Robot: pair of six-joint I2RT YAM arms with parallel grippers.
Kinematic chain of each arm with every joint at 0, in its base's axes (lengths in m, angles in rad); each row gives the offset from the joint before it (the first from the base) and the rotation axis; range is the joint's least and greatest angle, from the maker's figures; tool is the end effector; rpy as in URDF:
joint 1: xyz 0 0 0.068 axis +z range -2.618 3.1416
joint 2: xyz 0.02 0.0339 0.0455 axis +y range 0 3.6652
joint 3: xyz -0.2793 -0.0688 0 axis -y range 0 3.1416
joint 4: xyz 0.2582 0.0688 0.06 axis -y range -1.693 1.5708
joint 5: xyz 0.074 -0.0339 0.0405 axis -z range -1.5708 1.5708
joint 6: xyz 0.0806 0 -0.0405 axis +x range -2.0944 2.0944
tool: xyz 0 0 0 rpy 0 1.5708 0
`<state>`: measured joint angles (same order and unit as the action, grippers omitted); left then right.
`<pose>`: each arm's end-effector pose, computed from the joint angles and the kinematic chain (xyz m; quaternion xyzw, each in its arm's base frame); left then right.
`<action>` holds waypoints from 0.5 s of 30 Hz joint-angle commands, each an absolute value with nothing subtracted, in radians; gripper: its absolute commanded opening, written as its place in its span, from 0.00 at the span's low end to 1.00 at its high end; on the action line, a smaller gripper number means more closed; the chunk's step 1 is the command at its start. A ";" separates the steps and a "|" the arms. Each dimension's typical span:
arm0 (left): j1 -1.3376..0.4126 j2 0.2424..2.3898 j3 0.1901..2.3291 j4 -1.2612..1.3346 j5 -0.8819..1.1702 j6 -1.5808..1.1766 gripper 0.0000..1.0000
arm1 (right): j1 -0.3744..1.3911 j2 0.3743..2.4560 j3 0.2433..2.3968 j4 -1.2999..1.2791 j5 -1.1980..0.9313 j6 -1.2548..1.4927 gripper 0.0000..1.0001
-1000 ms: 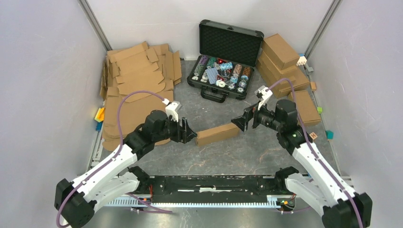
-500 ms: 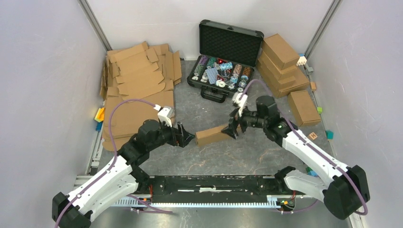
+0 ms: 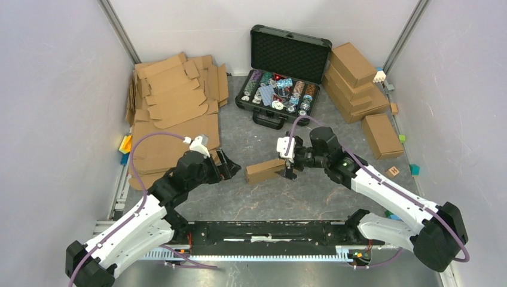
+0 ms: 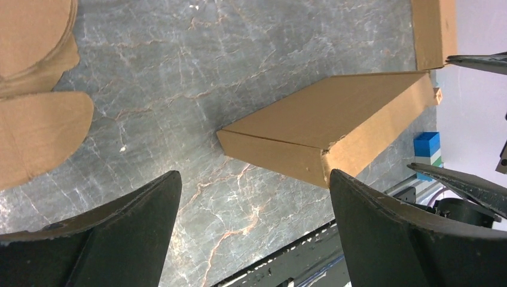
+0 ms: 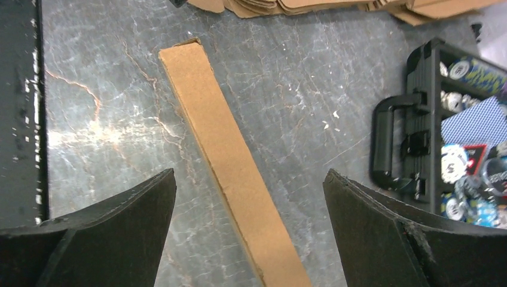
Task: Fold the paper box
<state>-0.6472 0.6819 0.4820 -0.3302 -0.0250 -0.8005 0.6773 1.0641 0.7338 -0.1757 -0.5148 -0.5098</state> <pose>0.1620 -0.1199 0.2189 -0.0726 0.8646 -0.3211 0.3797 0.1888 0.2028 0.2609 -0.5731 0.6184 0.2596 0.4708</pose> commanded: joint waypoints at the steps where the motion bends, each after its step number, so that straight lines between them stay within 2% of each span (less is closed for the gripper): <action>1: -0.643 0.710 0.540 -0.362 -0.015 -0.864 1.00 | 0.703 1.093 0.767 -0.132 -0.482 -0.711 0.98; 7: -0.643 0.721 0.549 -0.345 -0.008 -0.825 1.00 | 0.711 1.233 0.903 -0.312 -0.498 -0.869 0.98; 11: -0.642 0.727 0.542 -0.294 0.091 -0.771 1.00 | 0.727 1.365 1.011 -0.496 -0.534 -0.984 0.98; 15: -0.641 0.726 0.566 -0.347 0.061 -0.762 1.00 | 0.770 1.439 1.071 -0.605 -0.529 -1.047 0.98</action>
<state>-0.6460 0.7277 0.5064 -0.3508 0.0479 -0.8104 0.7300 1.3918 1.0046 -0.4332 -0.5003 -0.9161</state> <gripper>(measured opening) 0.994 0.979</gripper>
